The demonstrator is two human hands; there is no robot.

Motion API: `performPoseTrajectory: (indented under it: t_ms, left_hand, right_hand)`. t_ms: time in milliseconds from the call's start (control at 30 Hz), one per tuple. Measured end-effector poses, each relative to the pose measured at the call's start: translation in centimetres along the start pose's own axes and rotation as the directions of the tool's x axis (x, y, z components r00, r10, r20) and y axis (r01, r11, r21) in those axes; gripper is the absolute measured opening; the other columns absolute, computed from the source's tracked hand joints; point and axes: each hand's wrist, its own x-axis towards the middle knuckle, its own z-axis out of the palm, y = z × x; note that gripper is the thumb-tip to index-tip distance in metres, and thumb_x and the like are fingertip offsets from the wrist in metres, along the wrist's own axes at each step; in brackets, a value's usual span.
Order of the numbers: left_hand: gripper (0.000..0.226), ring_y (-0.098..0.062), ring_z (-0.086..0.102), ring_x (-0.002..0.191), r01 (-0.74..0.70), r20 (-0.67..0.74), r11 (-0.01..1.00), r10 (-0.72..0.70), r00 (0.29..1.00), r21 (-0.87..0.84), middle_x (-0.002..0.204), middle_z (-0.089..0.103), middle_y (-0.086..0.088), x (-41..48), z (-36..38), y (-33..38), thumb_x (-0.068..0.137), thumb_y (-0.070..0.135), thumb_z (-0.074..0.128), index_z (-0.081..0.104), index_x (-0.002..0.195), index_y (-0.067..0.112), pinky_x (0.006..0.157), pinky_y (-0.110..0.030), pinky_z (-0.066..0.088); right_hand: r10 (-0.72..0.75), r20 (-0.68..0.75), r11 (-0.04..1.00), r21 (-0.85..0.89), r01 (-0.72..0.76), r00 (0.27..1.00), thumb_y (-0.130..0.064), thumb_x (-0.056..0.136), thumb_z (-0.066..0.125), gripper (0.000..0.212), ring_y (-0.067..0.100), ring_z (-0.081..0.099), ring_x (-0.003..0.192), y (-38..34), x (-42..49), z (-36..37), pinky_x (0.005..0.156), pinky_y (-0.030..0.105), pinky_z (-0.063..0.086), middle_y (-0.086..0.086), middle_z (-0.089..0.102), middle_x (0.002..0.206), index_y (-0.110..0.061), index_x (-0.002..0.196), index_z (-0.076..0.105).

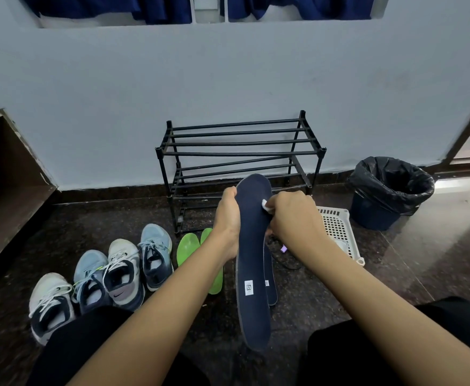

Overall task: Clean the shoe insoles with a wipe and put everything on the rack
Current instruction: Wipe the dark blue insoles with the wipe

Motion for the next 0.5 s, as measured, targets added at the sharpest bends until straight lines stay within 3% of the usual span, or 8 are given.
performPoseTrajectory:
  t_ms: [67,200,367,500]
  left_hand:
    - [0.034,-0.023,0.058,0.062,0.003,-0.015,1.000,-0.003,1.000,-0.010,0.073,0.065,-0.006,0.1,-0.2,0.1,0.096,0.038,0.038,0.060,0.089,0.013,0.065,-0.033,0.046]
    - [0.035,-0.029,0.058,0.079,0.057,-0.010,0.998,-0.057,0.998,0.001,0.090,0.062,-0.014,-0.3,-0.4,0.4,0.096,0.039,0.036,0.058,0.097,0.013,0.075,-0.042,0.048]
    - [0.038,-0.019,0.049,0.055,0.046,-0.015,0.999,-0.046,0.999,-0.022,0.065,0.054,-0.003,0.0,-1.6,0.8,0.101,0.033,0.034,0.051,0.072,0.016,0.052,-0.023,0.040]
    - [0.040,-0.022,0.054,0.060,0.084,-0.005,0.991,-0.085,0.996,-0.105,0.067,0.058,-0.004,0.0,-2.3,1.1,0.100,0.036,0.032,0.055,0.076,0.014,0.062,-0.029,0.041]
  right_hand:
    - [-0.001,0.022,0.998,0.068,-0.001,1.000,-0.014,0.084,0.060,0.011,0.032,0.059,0.079,0.1,-0.4,-0.1,0.067,0.031,0.038,0.007,0.061,0.073,-0.017,0.088,0.069]
    - [0.050,0.111,0.956,0.283,-0.080,0.993,-0.030,0.083,0.068,0.013,0.031,0.062,0.082,0.7,-0.8,-0.3,0.065,0.027,0.040,0.010,0.068,0.083,-0.022,0.090,0.074]
    - [-0.046,0.254,0.880,0.469,-0.082,0.966,-0.024,0.085,0.063,0.012,0.014,0.062,0.068,1.2,-1.9,-1.3,0.061,0.021,0.046,-0.001,0.067,0.072,-0.024,0.086,0.076]
    - [0.028,0.172,0.819,0.561,-0.121,0.985,-0.027,0.087,0.063,0.012,0.009,0.059,0.060,1.7,-2.1,-1.0,0.047,0.009,0.039,-0.005,0.065,0.067,-0.023,0.083,0.074]
